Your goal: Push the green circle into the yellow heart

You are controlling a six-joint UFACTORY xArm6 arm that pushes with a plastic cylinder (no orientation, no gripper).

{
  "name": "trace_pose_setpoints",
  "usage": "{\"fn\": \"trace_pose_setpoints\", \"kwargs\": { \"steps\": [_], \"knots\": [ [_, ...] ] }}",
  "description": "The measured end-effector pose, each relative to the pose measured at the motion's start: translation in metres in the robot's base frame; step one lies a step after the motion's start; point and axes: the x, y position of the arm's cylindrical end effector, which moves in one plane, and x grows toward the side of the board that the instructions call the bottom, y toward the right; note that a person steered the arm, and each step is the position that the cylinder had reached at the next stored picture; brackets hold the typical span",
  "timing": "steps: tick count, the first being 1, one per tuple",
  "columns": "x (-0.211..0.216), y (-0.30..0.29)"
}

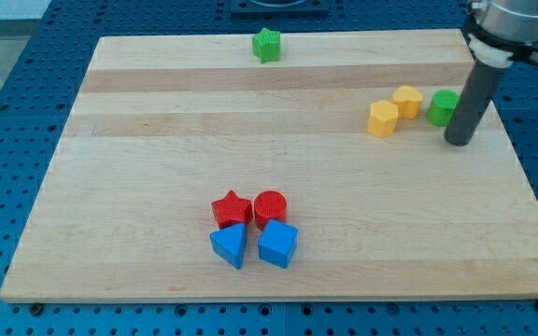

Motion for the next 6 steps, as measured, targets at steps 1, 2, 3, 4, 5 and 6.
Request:
{"fn": "trace_pose_setpoints", "kwargs": {
  "steps": [1, 2, 3, 4, 5, 6],
  "knots": [
    [0.000, 0.001],
    [-0.002, 0.001],
    [-0.016, 0.014],
    [-0.037, 0.015],
    [-0.045, 0.015],
    [-0.045, 0.002]
  ]
}}
